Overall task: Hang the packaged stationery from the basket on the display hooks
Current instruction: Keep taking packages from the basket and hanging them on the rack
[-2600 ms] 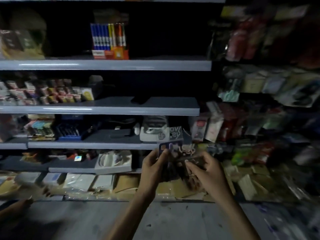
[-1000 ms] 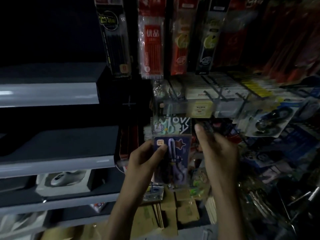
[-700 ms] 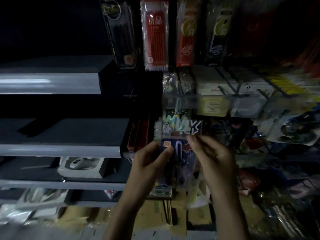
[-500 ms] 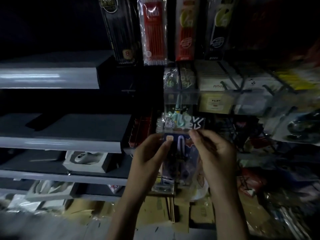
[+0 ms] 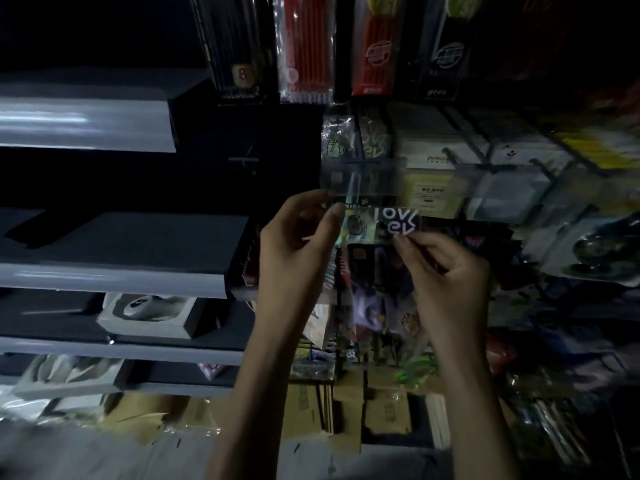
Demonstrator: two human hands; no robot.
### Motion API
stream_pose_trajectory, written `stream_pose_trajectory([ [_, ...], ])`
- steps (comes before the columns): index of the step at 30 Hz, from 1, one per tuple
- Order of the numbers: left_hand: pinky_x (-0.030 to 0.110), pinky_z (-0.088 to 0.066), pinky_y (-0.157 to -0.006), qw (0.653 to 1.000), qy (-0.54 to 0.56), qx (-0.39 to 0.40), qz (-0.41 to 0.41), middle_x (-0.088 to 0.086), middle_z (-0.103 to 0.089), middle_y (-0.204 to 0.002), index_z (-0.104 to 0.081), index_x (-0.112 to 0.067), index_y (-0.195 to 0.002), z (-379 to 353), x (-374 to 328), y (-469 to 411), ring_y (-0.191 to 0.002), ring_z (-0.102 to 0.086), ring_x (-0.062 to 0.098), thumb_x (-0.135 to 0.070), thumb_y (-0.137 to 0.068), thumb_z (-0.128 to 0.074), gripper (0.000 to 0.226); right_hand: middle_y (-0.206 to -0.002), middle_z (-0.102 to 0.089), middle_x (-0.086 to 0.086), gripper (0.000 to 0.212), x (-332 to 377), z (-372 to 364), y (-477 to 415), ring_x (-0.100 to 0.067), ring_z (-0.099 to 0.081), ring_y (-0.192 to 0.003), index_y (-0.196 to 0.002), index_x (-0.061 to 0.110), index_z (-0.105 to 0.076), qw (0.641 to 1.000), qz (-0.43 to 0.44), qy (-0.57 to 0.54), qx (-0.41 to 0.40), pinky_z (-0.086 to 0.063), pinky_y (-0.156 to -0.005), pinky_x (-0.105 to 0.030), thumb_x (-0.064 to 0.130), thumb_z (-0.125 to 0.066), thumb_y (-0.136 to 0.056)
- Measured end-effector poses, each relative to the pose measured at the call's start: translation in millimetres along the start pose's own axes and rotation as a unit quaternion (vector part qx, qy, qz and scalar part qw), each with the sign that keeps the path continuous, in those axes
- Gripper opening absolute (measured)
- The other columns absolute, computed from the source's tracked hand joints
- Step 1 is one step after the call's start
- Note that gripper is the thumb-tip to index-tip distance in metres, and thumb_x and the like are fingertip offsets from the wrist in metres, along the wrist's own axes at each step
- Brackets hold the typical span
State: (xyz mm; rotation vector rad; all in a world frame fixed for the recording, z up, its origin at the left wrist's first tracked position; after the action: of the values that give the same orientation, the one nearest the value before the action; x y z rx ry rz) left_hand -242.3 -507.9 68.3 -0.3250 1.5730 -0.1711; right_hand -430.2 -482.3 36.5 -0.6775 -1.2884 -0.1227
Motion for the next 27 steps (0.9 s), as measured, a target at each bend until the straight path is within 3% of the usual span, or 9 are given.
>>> stream_pose_trajectory([
  [4,0.027,-0.053,-0.081,0.996,0.084,0.034,0.013,0.003,-0.072,-0.095,-0.072,-0.011,-0.107,3.3,-5.9,-5.2,-0.088,-0.068,0.015,-0.022,-0.103,-0.066,0.013,-0.085,-0.078,0.014,0.008,4.9,-5.3,-3.6,-0.002,-0.074,-0.085,-0.091,0.025,-0.076,1.0,0.0,-0.015,0.02,-0.054,-0.072,-0.016,0.018,-0.075,-0.094],
  [8,0.035,-0.053,-0.085,0.985,0.139,0.098,0.0,0.003,-0.07,-0.096,-0.07,-0.012,-0.117,8.1,-19.2,-15.4,-0.09,-0.066,0.015,-0.019,-0.104,-0.063,0.016,-0.084,-0.078,0.007,0.007,14.4,-9.1,-13.4,-0.006,-0.074,-0.082,-0.092,0.014,-0.078,0.999,0.003,-0.037,0.021,-0.052,-0.07,-0.018,0.02,-0.075,-0.094],
  [11,0.047,-0.056,-0.096,0.983,0.132,0.122,-0.022,0.013,-0.07,-0.103,-0.067,-0.012,-0.131,7.7,-25.8,-20.9,-0.098,-0.068,0.021,-0.013,-0.1,-0.068,0.031,-0.083,-0.078,0.005,0.011,19.1,-13.2,-21.0,-0.01,-0.075,-0.082,-0.094,0.011,-0.078,0.999,0.009,-0.041,0.025,-0.053,-0.07,-0.021,0.02,-0.074,-0.096],
  [16,0.034,-0.058,-0.091,0.984,0.105,0.136,-0.047,0.002,-0.069,-0.093,-0.064,-0.013,-0.132,5.5,-31.9,-24.5,-0.096,-0.068,0.019,-0.001,-0.096,-0.071,0.038,-0.086,-0.079,0.003,0.01,21.6,-23.1,-28.9,-0.011,-0.076,-0.086,-0.096,0.013,-0.078,0.998,0.006,-0.057,0.03,-0.056,-0.074,-0.025,0.021,-0.073,-0.096],
  [19,0.032,-0.059,-0.089,0.983,0.073,0.157,-0.06,0.008,-0.072,-0.093,-0.062,-0.015,-0.135,5.3,-33.5,-24.2,-0.094,-0.072,0.021,0.0,-0.095,-0.072,0.044,-0.086,-0.079,0.005,0.006,21.7,-29.1,-33.1,-0.009,-0.075,-0.087,-0.095,0.019,-0.078,0.997,0.002,-0.068,0.02,-0.056,-0.075,-0.025,0.024,-0.075,-0.095],
  [24,0.028,-0.06,-0.086,0.981,0.017,0.177,-0.075,0.01,-0.075,-0.094,-0.058,-0.016,-0.143,5.5,-36.8,-22.7,-0.092,-0.074,0.02,-0.002,-0.093,-0.075,0.054,-0.087,-0.079,0.003,0.013,18.5,-35.7,-40.1,-0.012,-0.075,-0.087,-0.097,0.014,-0.079,0.998,-0.006,-0.067,0.012,-0.059,-0.078,-0.032,0.026,-0.075,-0.095],
  [27,0.03,-0.061,-0.084,0.98,0.012,0.185,-0.074,0.008,-0.074,-0.093,-0.056,-0.013,-0.145,4.9,-34.8,-23.9,-0.09,-0.073,0.021,-0.002,-0.093,-0.075,0.057,-0.086,-0.079,0.004,0.016,18.6,-39.8,-43.3,-0.01,-0.075,-0.085,-0.097,0.011,-0.079,0.997,-0.007,-0.076,-0.003,-0.057,-0.074,-0.028,0.026,-0.075,-0.095],
])
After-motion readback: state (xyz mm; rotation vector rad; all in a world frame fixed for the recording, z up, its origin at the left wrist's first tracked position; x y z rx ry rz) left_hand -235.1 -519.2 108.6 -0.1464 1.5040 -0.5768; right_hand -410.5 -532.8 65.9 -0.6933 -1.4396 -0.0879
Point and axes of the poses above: each hand's wrist, its own y-axis away from the middle knuckle, its own z-axis out of the back of the hand, x = y × z, the point moved 4 cm from there along -y, towards the middle knuckle
